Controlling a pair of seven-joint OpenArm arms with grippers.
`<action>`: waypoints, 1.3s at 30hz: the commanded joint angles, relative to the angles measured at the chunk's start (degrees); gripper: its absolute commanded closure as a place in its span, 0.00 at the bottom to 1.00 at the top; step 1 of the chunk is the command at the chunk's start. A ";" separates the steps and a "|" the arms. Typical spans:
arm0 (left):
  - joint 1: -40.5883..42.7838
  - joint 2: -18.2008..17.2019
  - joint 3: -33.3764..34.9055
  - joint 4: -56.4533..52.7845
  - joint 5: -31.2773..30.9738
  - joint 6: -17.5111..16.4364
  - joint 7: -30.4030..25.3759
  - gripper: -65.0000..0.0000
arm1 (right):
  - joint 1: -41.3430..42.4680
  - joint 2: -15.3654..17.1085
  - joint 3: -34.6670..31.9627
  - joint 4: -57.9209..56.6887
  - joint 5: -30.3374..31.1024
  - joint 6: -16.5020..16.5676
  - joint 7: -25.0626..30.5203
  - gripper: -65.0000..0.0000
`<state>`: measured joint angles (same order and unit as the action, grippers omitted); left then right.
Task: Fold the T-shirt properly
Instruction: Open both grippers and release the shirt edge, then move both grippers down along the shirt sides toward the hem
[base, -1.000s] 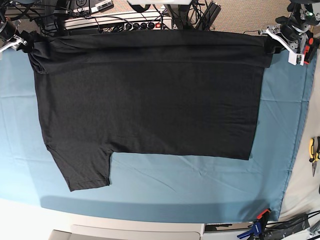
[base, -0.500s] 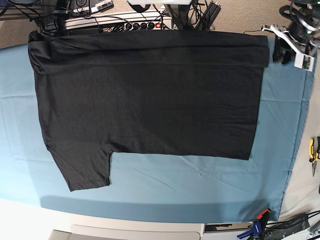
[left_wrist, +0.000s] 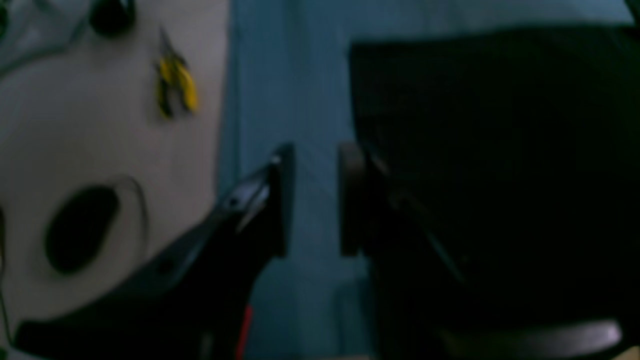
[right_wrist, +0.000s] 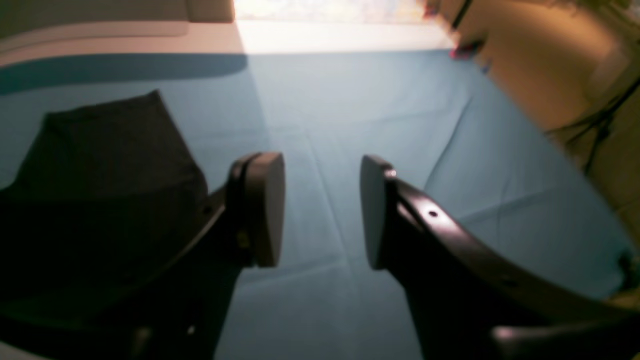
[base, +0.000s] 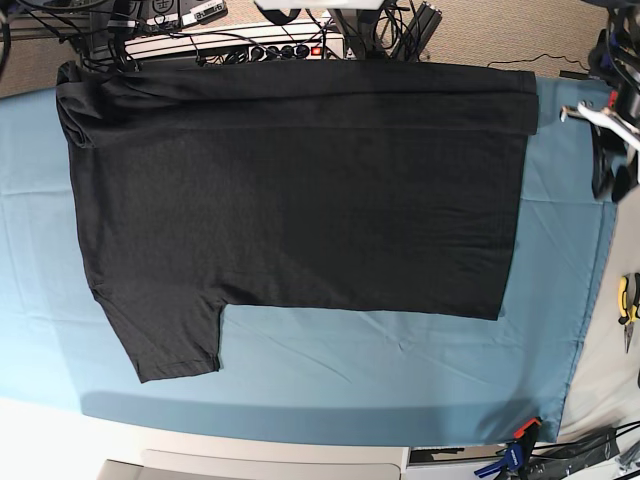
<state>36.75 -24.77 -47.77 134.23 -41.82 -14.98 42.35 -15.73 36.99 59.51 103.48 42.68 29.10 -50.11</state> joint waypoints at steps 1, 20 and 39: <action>-0.50 -1.38 -0.42 0.77 -0.37 0.17 -1.73 0.75 | 1.73 2.03 -2.03 0.33 -2.19 -1.46 2.19 0.60; -7.52 -8.11 -0.39 -10.64 2.89 0.13 -6.01 0.75 | 57.18 2.32 -41.64 -50.97 -16.02 -6.58 12.68 0.60; -26.56 -15.37 14.99 -31.67 7.45 1.75 -6.45 0.75 | 68.76 -11.45 -47.93 -79.21 -21.09 -7.08 17.51 0.60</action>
<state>10.61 -38.72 -31.97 101.62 -34.20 -13.47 37.17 50.85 24.45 11.46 23.22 21.04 21.85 -33.52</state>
